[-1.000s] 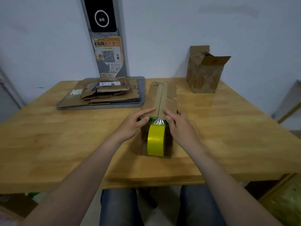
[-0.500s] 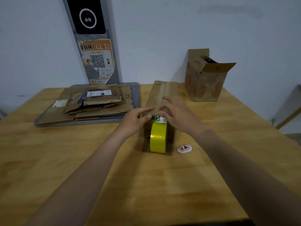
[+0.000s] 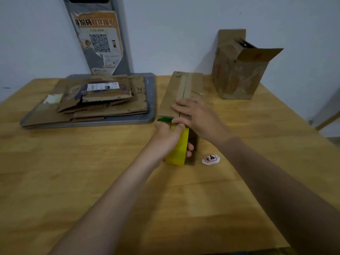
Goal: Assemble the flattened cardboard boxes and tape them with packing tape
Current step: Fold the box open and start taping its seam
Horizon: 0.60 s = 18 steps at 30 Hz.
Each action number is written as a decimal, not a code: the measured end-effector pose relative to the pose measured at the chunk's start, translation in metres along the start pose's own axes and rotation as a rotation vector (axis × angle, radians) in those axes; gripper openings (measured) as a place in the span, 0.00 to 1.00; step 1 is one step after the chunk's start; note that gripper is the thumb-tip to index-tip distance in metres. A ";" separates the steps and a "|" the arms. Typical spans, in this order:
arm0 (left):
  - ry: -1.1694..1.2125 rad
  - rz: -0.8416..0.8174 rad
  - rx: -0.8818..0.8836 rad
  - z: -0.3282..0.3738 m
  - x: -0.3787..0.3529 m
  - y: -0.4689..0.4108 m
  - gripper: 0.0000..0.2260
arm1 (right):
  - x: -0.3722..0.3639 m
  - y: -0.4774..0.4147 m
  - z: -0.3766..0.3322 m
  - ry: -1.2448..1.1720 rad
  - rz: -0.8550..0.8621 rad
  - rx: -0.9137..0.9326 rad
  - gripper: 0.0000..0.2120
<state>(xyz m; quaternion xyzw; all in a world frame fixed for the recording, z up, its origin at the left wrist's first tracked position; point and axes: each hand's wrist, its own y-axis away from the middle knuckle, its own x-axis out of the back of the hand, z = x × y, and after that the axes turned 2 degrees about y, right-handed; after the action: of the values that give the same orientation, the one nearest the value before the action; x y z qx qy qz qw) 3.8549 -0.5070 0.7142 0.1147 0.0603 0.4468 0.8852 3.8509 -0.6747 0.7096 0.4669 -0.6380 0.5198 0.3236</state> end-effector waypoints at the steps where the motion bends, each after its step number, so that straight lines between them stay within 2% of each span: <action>1: -0.048 -0.009 0.014 0.001 0.000 0.000 0.14 | 0.000 0.000 0.000 0.014 0.009 -0.002 0.26; 4: -0.147 -0.045 0.133 -0.004 0.001 0.002 0.20 | 0.001 0.002 -0.001 0.035 0.040 0.006 0.25; 7: -0.062 -0.107 0.223 -0.010 0.006 0.002 0.15 | 0.001 0.002 -0.002 0.069 0.028 0.036 0.27; 10: 0.019 -0.155 0.229 -0.005 0.011 -0.003 0.11 | 0.003 0.005 0.001 0.140 -0.005 0.082 0.32; 14: -0.030 -0.193 0.249 0.002 0.012 -0.007 0.11 | 0.002 0.010 0.009 0.242 -0.011 0.151 0.35; 18: -0.066 -0.229 0.290 0.003 0.010 -0.007 0.13 | 0.000 0.009 0.009 0.256 -0.031 0.131 0.34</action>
<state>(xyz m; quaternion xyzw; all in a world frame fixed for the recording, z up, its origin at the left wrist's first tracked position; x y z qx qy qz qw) 3.8668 -0.5031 0.7153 0.2482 0.1076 0.3259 0.9059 3.8427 -0.6832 0.7040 0.4268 -0.5491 0.6105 0.3791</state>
